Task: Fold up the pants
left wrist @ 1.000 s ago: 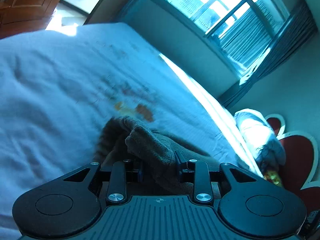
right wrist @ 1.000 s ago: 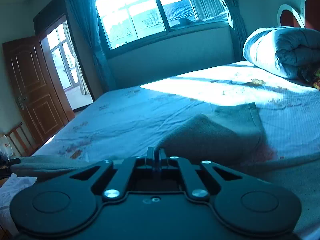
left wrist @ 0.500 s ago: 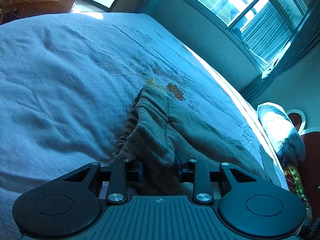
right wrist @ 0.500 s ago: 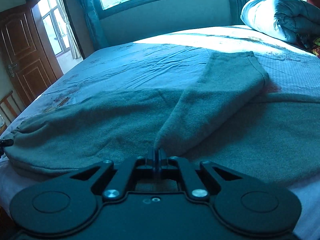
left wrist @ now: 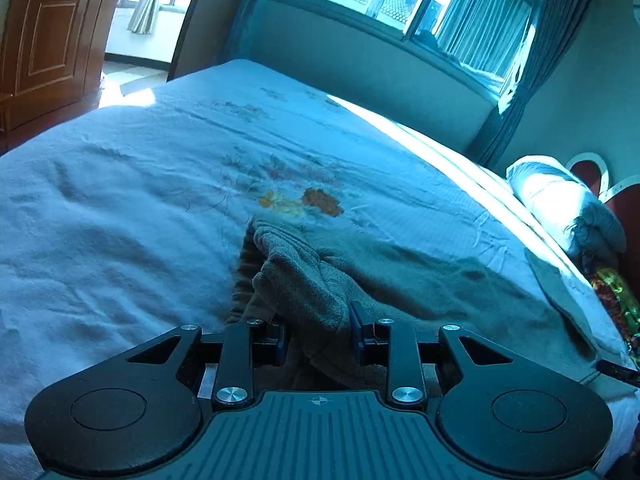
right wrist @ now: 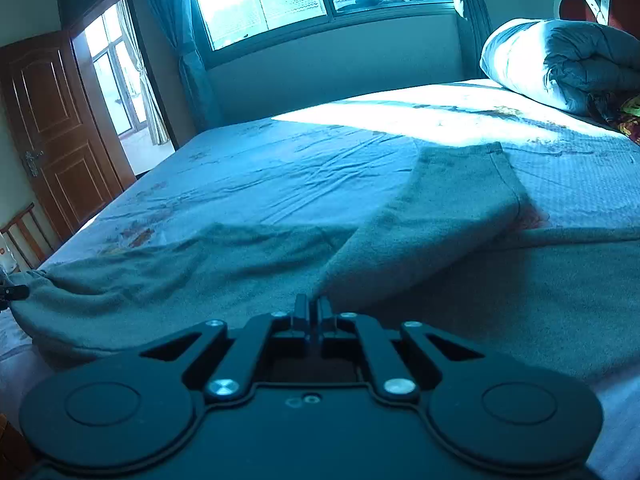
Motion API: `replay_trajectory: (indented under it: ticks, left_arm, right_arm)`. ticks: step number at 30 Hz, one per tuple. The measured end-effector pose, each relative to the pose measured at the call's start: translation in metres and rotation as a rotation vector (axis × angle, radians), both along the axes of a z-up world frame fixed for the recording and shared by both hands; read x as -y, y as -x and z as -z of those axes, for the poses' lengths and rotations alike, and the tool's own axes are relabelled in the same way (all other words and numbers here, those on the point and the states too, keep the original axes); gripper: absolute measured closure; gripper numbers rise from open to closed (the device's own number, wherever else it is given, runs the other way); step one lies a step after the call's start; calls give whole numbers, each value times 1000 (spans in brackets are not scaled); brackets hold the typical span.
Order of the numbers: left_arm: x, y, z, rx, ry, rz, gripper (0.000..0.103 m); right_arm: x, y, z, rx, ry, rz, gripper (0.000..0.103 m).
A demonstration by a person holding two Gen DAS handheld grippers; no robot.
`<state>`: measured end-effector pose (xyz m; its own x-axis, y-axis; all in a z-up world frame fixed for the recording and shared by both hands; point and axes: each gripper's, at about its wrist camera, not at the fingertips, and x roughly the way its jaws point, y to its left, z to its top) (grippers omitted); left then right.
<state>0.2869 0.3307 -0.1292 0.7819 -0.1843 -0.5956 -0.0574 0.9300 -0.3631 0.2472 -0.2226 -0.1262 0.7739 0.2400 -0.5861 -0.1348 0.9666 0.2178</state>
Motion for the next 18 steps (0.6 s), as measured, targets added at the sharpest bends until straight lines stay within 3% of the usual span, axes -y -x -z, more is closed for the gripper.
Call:
replay_trajectory:
  ticks: [1, 2, 7, 9, 11, 13, 17, 18]
  left_arm:
    - [-4, -5, 14, -56, 17, -7, 73]
    - [-6, -6, 20, -61, 26, -6, 73]
    - [1, 6, 6, 23, 40, -16, 73]
    - [4, 5, 3, 14, -3, -9, 73]
    - [8, -2, 15, -43, -41, -5, 72]
    - [11, -1, 20, -17, -65, -14, 66]
    - [20, 9, 7, 1, -96, -78, 55]
    - [22, 13, 3, 6, -104, -94, 50]
  right_arm:
    - [-1, -3, 11, -44, 5, 1, 103]
    - [-1, -3, 19, -55, -10, 8, 103]
    - [-1, 5, 6, 2, -17, 9, 103]
    - [0, 9, -1, 30, -14, -1, 103]
    - [-3, 4, 7, -9, 14, -7, 103]
    - [-5, -2, 22, -54, 40, -5, 102]
    - [6, 8, 7, -5, 12, 29, 81]
    - [10, 11, 2, 9, 8, 36, 81]
